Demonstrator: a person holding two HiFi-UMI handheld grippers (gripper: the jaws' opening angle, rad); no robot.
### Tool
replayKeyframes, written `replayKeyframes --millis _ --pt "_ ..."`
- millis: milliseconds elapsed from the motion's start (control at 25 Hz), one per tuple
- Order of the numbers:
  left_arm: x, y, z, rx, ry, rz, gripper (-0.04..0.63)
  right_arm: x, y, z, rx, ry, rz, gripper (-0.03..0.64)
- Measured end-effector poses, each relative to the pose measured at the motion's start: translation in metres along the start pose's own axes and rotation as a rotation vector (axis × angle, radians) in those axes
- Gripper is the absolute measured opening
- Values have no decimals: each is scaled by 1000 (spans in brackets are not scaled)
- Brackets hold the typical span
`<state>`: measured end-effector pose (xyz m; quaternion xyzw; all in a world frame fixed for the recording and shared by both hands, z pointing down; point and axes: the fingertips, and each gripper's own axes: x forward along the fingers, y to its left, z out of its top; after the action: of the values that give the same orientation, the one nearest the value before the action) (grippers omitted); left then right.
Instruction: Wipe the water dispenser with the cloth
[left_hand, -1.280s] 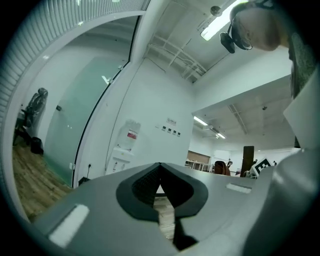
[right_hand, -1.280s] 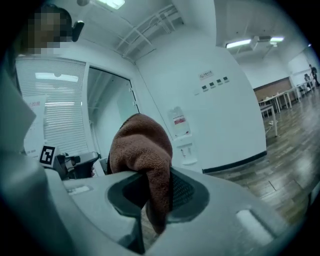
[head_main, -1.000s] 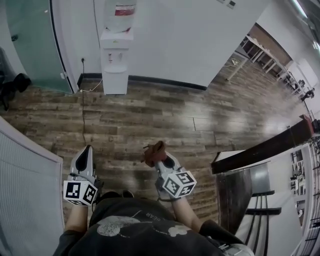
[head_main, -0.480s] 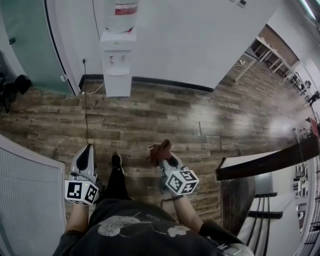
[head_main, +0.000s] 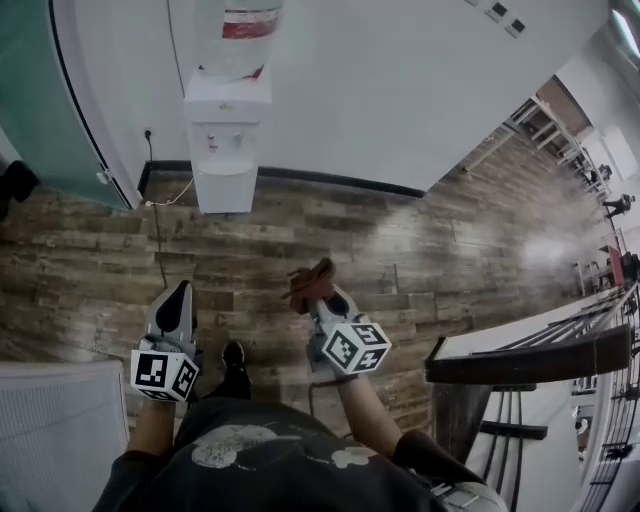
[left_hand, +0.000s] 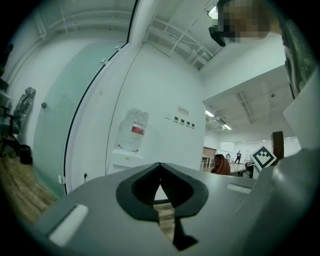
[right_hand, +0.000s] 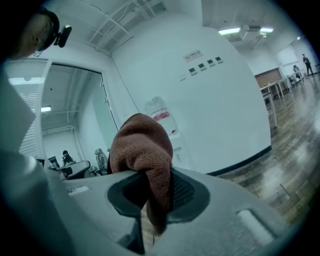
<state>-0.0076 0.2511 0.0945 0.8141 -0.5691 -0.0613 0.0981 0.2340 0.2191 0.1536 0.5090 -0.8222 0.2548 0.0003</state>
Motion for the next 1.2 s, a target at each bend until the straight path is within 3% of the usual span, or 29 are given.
replayKeyframes --millis 240,560,840,1040,1200 --pt "76 47 14 -9 27 -35 18 90 3 33 25 -21 -31 58" --pt "140 82 3 -22 78 -4 18 135 -30 28 63 41 -81 58" --pt "202 137 3 2 108 115 18 222 -79 48 102 48 -85 58" --pt "269 169 26 9 78 149 18 304 -106 90 62 46 -47 58" --pt "298 201 33 24 75 211 18 361 -116 98 22 88 -17 58"
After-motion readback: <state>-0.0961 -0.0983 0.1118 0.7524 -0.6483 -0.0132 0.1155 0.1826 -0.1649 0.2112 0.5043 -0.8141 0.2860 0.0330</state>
